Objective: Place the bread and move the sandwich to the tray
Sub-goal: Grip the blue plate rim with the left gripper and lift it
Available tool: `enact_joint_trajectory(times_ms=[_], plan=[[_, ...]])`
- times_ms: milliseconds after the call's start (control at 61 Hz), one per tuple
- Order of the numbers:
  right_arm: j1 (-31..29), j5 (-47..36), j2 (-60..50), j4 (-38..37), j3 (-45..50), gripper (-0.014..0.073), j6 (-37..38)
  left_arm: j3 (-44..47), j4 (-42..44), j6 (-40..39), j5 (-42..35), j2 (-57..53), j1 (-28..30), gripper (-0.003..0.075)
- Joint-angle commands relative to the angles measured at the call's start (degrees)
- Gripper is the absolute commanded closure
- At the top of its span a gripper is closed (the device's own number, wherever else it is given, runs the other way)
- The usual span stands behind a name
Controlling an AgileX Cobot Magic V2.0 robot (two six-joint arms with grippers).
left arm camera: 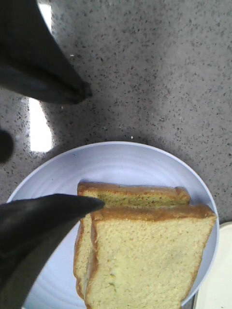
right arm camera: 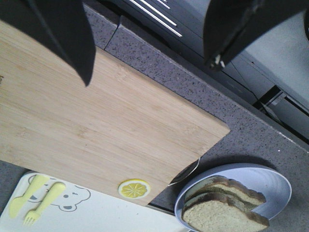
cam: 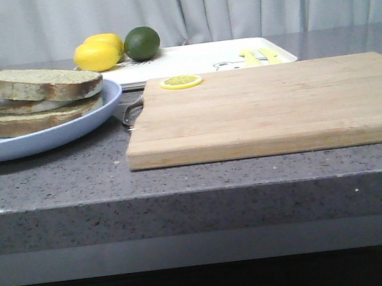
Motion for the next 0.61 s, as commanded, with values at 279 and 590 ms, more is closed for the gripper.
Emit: enact_joint_trajectory(times_ms=[279,590], plan=[[-0.09,-4.37,0.07,0.76,-1.33,0.0095,0.13,-1.94,-8.3,0.81,-1.16,7.53,0.28,0.0431],[-0.09,-4.37,0.07,0.76,-1.33,0.0095,0.13,-1.94,-9.15,0.81,-1.05,12.32,0.28,0.0447]])
